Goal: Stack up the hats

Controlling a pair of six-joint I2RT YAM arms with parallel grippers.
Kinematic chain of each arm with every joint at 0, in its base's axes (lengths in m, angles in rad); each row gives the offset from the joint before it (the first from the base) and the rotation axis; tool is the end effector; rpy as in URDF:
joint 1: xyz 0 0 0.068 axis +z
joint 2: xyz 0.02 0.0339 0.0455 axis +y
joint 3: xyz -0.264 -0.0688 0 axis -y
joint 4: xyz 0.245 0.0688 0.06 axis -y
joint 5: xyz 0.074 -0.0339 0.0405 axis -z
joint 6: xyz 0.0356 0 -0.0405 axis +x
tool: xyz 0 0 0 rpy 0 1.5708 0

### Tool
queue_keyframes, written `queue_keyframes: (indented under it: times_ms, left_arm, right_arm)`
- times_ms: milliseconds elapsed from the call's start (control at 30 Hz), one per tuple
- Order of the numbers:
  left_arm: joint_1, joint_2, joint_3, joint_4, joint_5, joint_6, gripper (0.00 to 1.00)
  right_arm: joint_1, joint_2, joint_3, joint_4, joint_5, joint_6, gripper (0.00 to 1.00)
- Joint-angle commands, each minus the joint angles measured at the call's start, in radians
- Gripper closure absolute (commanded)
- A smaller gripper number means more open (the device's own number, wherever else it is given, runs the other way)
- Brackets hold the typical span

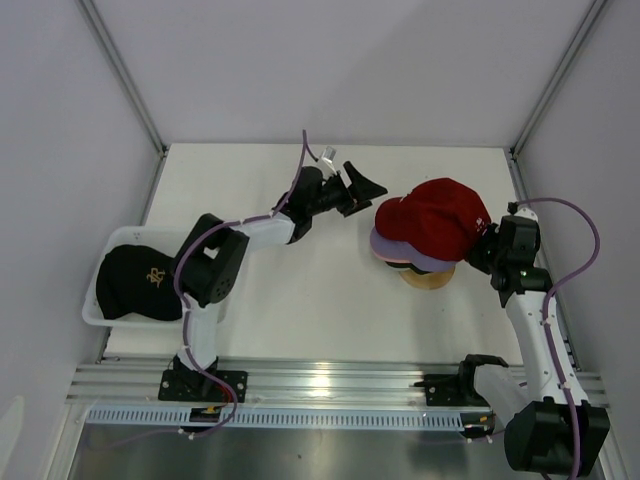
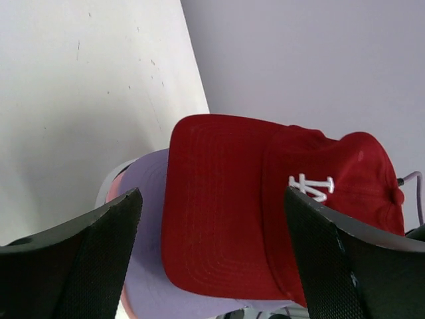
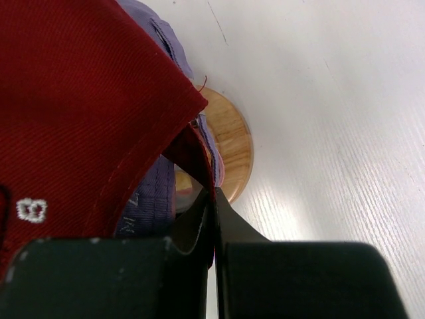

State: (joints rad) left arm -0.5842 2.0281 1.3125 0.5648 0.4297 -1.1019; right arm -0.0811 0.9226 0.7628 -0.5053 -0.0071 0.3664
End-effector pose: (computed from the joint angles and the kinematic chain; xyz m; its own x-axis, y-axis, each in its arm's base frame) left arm 0.3805 -0.2694 0.2189 -0.8104 -0.4364 -0.3909 0.2700 0.3139 -0.9102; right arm 0.1976 -0.0158 0.2766 -0.5473 0.4039 -0.7331 0.2908 0.9130 0.2860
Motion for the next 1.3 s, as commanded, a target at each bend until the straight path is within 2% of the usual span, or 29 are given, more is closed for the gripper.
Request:
queue_keyframes:
  times_ms: [0, 133, 267, 333, 433, 533, 567, 600, 867, 1033, 1200, 1267]
  left_arm:
    - [-0.016, 0.059, 0.057, 0.069, 0.040, -0.087, 0.12]
    - [-0.035, 0.084, 0.102, 0.011, 0.060, -0.093, 0.14]
    - [-0.046, 0.092, 0.108, 0.029, 0.083, -0.128, 0.18]
    - [-0.049, 0.096, 0.108, 0.047, 0.098, -0.159, 0.23]
    - [-0.057, 0.093, 0.097, 0.109, 0.127, -0.193, 0.35]
    - [-0.062, 0.078, 0.084, 0.113, 0.133, -0.193, 0.68]
    - [-0.063, 0.057, 0.068, 0.118, 0.130, -0.190, 0.89]
    - [-0.065, 0.044, 0.044, 0.112, 0.120, -0.179, 0.99]
    - [-0.071, -0.160, -0.116, -0.025, -0.017, 0.068, 0.99]
    - [-0.077, -0.253, -0.237, -0.077, -0.077, 0.094, 0.99]
    - [-0.094, -0.310, -0.304, -0.183, -0.209, 0.117, 0.99]
    - [-0.101, -0.312, -0.361, -0.171, -0.258, 0.108, 0.99]
  right_arm:
    - [-0.005, 0.009, -0.010, -0.013, 0.019, 0.005, 0.99]
    - [-0.005, 0.015, -0.007, -0.012, 0.022, 0.003, 0.98]
    - [-0.005, 0.018, -0.007, -0.009, 0.024, 0.003, 0.98]
    - [-0.005, 0.019, -0.007, -0.009, 0.024, 0.002, 0.98]
    - [-0.005, 0.024, -0.007, -0.009, 0.029, 0.005, 0.97]
    - [-0.005, 0.028, 0.000, -0.021, 0.044, 0.006, 0.97]
    - [-0.005, 0.028, 0.003, -0.025, 0.056, 0.008, 0.97]
    - [-0.005, 0.028, 0.004, -0.030, 0.064, 0.011, 0.97]
    - [-0.005, 0.001, 0.012, -0.041, 0.081, 0.008, 0.93]
    - [-0.005, 0.002, 0.035, -0.065, 0.104, 0.006, 0.91]
    - [-0.005, 0.013, 0.053, -0.075, 0.140, 0.012, 0.88]
    - [-0.005, 0.022, 0.050, -0.070, 0.145, 0.014, 0.88]
